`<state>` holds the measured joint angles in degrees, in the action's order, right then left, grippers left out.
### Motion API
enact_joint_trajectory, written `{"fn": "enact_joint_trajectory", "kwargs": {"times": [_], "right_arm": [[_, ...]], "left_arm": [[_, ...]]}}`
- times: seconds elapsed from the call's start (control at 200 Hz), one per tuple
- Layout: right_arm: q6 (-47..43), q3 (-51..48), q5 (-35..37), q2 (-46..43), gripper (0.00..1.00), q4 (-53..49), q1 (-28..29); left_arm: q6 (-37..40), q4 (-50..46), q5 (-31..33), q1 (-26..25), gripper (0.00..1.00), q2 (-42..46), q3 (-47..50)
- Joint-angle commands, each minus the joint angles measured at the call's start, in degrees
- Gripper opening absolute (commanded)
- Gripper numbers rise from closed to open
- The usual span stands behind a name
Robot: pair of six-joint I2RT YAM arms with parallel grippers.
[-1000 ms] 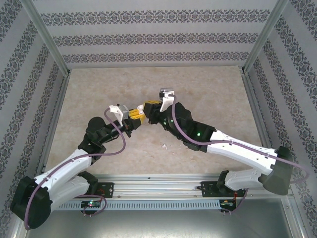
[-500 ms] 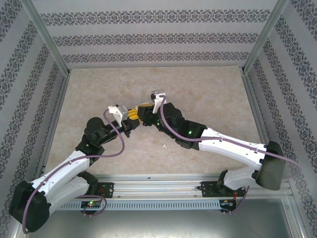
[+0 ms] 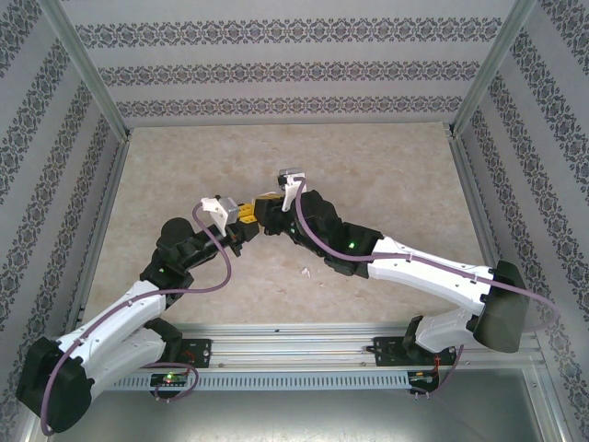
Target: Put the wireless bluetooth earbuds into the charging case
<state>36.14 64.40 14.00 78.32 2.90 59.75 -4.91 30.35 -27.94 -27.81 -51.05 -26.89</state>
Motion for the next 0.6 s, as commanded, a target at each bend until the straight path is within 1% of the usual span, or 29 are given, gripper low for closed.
{"fn": "enact_joint_trajectory", "kwargs": {"times": [0.0, 0.14, 0.385, 0.595], "right_arm": [[0.35, -2.13, -1.23, -1.15, 0.19, -1.5, -0.25], [0.75, -3.48, -1.69, -1.59, 0.2, -1.02, -0.25], [2.52, -6.43, -1.45, -2.82, 0.25, -0.63, -0.25], [2.8, -5.62, -0.9, -2.49, 0.3, -1.52, -0.25]], "left_arm": [[-0.6, 3.42, 1.04, -0.93, 0.0, 0.46, -1.49], [-1.41, 4.37, 1.49, -0.93, 0.0, 0.24, -1.3], [-1.25, 4.37, 2.54, -0.93, 0.0, 1.07, -1.32], [-0.98, 5.45, 2.95, -0.93, 0.0, 0.26, -1.05]]}}
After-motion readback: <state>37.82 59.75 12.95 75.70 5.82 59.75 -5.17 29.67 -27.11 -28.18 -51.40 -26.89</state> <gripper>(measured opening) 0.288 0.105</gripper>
